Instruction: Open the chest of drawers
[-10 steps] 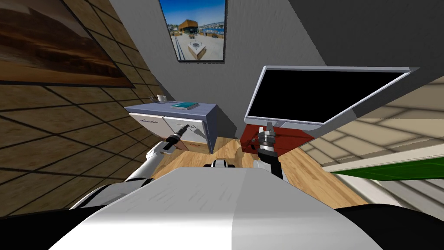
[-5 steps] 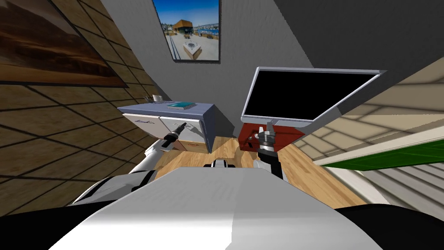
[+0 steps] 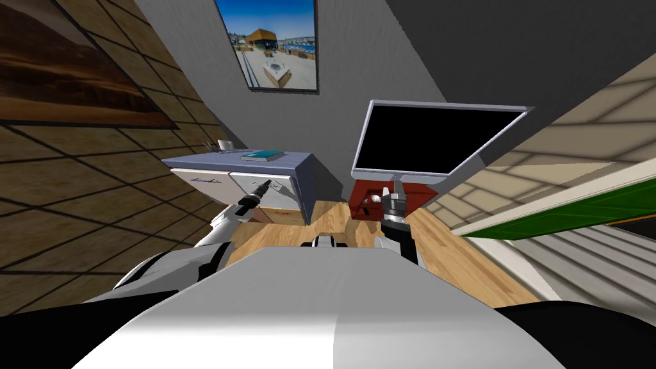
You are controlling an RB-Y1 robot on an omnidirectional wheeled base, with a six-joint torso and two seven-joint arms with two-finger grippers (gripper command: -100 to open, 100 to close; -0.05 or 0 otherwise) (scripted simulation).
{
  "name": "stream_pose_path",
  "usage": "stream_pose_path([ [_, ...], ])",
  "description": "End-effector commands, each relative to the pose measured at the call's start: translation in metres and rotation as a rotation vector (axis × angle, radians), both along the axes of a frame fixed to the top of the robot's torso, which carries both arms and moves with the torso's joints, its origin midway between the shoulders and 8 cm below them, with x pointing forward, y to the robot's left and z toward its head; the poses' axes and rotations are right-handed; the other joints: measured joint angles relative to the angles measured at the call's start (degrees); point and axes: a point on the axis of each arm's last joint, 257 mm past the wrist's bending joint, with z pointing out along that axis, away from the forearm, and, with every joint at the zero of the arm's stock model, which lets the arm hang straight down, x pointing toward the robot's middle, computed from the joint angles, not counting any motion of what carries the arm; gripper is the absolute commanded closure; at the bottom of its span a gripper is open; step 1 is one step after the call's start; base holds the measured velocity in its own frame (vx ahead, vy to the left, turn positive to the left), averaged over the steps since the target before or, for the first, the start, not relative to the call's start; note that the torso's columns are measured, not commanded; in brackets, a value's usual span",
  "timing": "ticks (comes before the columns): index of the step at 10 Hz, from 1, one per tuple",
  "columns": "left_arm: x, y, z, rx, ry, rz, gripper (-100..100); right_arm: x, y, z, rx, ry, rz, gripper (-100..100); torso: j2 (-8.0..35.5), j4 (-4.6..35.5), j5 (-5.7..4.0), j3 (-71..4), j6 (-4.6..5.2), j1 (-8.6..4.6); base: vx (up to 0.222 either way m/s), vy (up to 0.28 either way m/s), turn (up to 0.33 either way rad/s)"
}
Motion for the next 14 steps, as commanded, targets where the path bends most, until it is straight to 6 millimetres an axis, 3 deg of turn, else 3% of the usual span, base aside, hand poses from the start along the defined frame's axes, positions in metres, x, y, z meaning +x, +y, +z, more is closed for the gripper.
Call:
stream_pose_path([
  [1,0.008,0.017,0.033,-0.028,-0.056,0.008,-100,0.000,0.000,0.000,0.000,0.000,0.000,0,0.20,0.06,-0.07,0.09,0.12,-0.27,-0.104,-0.078,-0.159],
  [3,0.001,0.031,0.001,-0.064,0.005,0.048,-100,0.000,0.000,0.000,0.000,0.000,0.000,0,0.14,0.09,-0.13,0.09,0.01,-0.28,-0.024,-0.028,0.035],
  [5,0.002,0.030,0.003,-0.059,-0.001,0.042,-100,0.000,0.000,0.000,0.000,0.000,0.000,0,-0.02,0.00,-0.03,-0.02,0.03,-0.09,0.004,-0.001,0.000],
  [6,-0.004,0.016,-0.028,-0.041,0.056,0.044,100,0.000,0.000,0.000,0.000,0.000,0.000,0,0.04,0.01,-0.04,0.01,0.04,-0.12,0.070,0.078,0.234],
  [7,-0.008,0.019,-0.036,-0.040,0.073,0.052,100,0.000,0.000,0.000,0.000,0.000,0.000,0,-0.08,-0.02,0.01,-0.04,-0.04,0.09,0.111,0.089,0.095],
  [8,-0.006,0.008,-0.015,-0.012,0.030,0.019,100,0.000,0.000,0.000,0.000,0.000,0.000,0,-0.24,-0.23,0.20,-0.14,-0.30,0.39,0.056,0.038,0.010],
  [9,-0.004,0.005,-0.009,-0.008,0.019,0.012,100,0.000,0.000,0.000,0.000,0.000,0.000,0,-0.22,-0.11,0.11,-0.15,-0.22,0.44,0.007,0.002,0.018],
  [10,-0.014,-0.011,-0.043,0.011,0.080,0.008,100,0.000,0.000,0.000,0.000,0.000,0.000,0,-0.16,0.02,-0.02,-0.10,-0.09,0.27,0.102,0.063,0.227],
  [11,-0.015,-0.011,-0.044,0.013,0.080,0.006,100,0.000,0.000,0.000,0.000,0.000,0.000,0,-0.44,-0.26,0.19,-0.23,-0.34,0.51,0.108,0.079,0.098],
  [12,-0.018,-0.013,-0.042,0.020,0.075,-0.001,100,0.000,0.000,0.000,0.000,0.000,0.000,0,-0.52,-0.38,0.35,-0.32,-0.45,0.85,0.042,0.041,-0.005],
  [14,-0.011,-0.025,-0.020,0.035,0.030,-0.028,100,0.000,0.000,0.000,0.000,0.000,0.000,0,-0.37,-0.27,0.29,-0.22,-0.30,0.71,-0.009,-0.002,0.009],
])
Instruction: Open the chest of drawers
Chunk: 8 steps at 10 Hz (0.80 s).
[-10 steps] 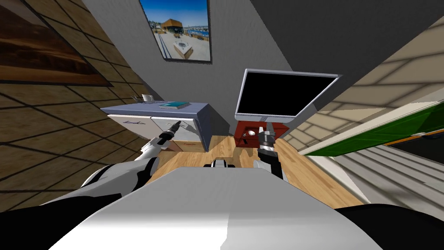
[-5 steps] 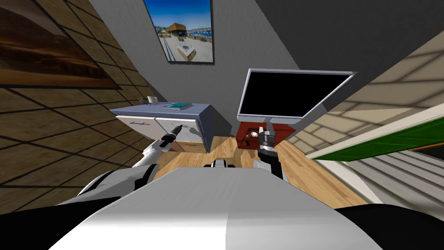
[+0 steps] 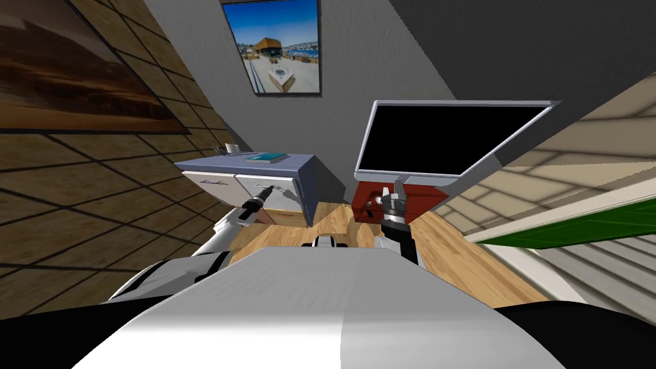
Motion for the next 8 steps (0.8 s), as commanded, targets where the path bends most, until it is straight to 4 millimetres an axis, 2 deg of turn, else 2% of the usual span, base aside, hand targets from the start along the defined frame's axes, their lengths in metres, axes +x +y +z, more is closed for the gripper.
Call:
stream_pose_path([
  [1,-0.009,-0.019,-0.022,0.021,0.040,-0.009,100,0.000,0.000,0.000,0.000,0.000,0.000,0,0.10,0.13,-0.15,0.07,0.06,-0.22,0.093,0.085,0.176],
  [2,-0.014,-0.021,-0.022,0.028,0.038,-0.014,100,0.000,0.000,0.000,0.000,0.000,0.000,0,-0.15,-0.08,-0.01,-0.05,-0.14,0.04,0.119,0.085,0.136],
  [3,-0.009,-0.033,-0.001,0.040,-0.004,-0.042,100,0.000,0.000,0.000,0.000,0.000,0.000,0,-0.24,-0.22,0.14,-0.14,-0.20,0.19,0.053,0.031,0.048],
  [4,-0.019,-0.055,-0.031,0.041,0.044,-0.056,100,0.000,0.000,0.000,0.000,0.000,0.000,0,-0.07,-0.11,0.07,-0.05,-0.16,0.09,0.102,0.062,0.230],
  [7,-0.025,-0.063,-0.023,0.051,0.028,-0.070,100,0.000,0.000,0.000,0.000,0.000,0.000,0,-0.25,-0.34,0.23,-0.14,0.03,0.14,0.058,0.043,0.049],
  [8,-0.022,-0.071,-0.010,0.056,0.001,-0.087,100,0.000,0.000,0.000,0.000,0.000,0.000,0,-0.15,-0.35,0.21,-0.07,0.04,0.01,-0.014,0.012,-0.009],
])
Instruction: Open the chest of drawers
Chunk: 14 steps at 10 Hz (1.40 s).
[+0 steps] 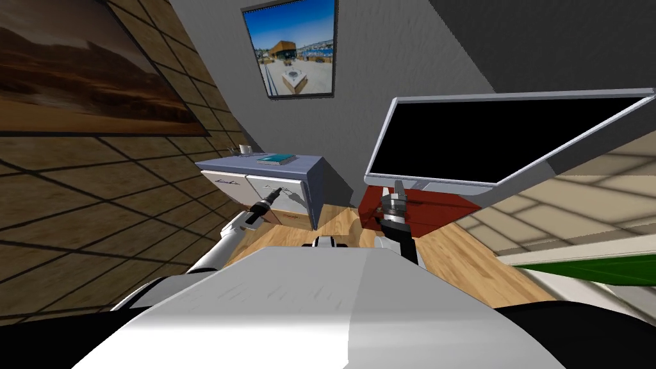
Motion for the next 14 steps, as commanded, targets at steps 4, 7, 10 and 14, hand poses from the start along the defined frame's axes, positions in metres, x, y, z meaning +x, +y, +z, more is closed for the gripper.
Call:
stream_pose_path([
  [4,-0.022,-0.037,-0.009,0.008,0.016,-0.039,100,0.000,0.000,0.000,0.000,0.000,0.000,0,-0.22,-0.08,0.02,-0.14,-0.04,0.12,0.070,0.044,0.095],
  [7,-0.028,-0.069,-0.017,-0.001,0.027,-0.066,100,0.000,0.000,0.000,0.000,0.000,0.000,0,-0.24,-0.08,0.00,-0.10,-0.10,0.10,0.062,0.047,0.121],
  [10,-0.040,-0.080,-0.006,0.000,0.006,-0.087,100,0.000,0.000,0.000,0.000,0.000,0.000,0,-0.07,-0.10,-0.06,-0.02,0.11,-0.23,0.025,0.010,0.006],
  [14,-0.061,-0.119,-0.004,-0.021,0.005,-0.124,100,0.000,0.000,0.000,0.000,0.000,0.000,0,-0.26,-0.17,-0.04,-0.13,0.20,-0.20,0.071,0.041,0.095],
])
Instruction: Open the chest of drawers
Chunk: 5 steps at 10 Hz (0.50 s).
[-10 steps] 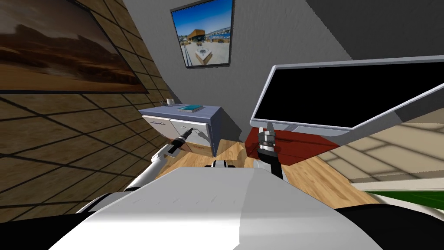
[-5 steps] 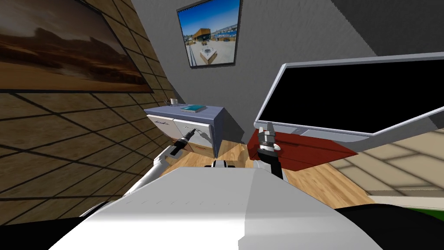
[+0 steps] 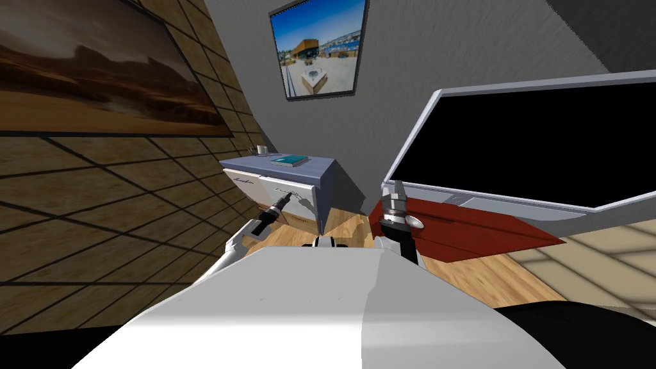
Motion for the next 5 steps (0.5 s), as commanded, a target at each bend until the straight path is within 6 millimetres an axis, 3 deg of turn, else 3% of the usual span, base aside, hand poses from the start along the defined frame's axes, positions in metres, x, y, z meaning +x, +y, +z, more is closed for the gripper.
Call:
stream_pose_path([
  [1,-0.018,-0.026,-0.017,-0.020,0.042,-0.005,100,0.000,0.000,0.000,0.000,0.000,0.000,0,0.20,0.05,-0.03,0.14,-0.02,-0.11,0.103,0.055,0.244],
  [3,-0.031,-0.038,-0.006,-0.030,0.028,-0.023,100,0.000,0.000,0.000,0.000,0.000,0.000,0,-0.09,-0.05,-0.01,-0.02,0.04,-0.05,0.091,0.043,0.079],
  [4,-0.040,-0.059,-0.012,-0.054,0.047,-0.033,100,0.000,0.000,0.000,0.000,0.000,0.000,0,0.13,0.05,-0.08,0.09,0.08,-0.19,0.090,0.053,0.200],
  [5,-0.047,-0.067,-0.005,-0.062,0.044,-0.041,100,0.000,0.000,0.000,0.000,0.000,0.000,0,0.17,0.17,-0.16,0.14,-0.05,-0.20,0.117,0.056,0.170],
])
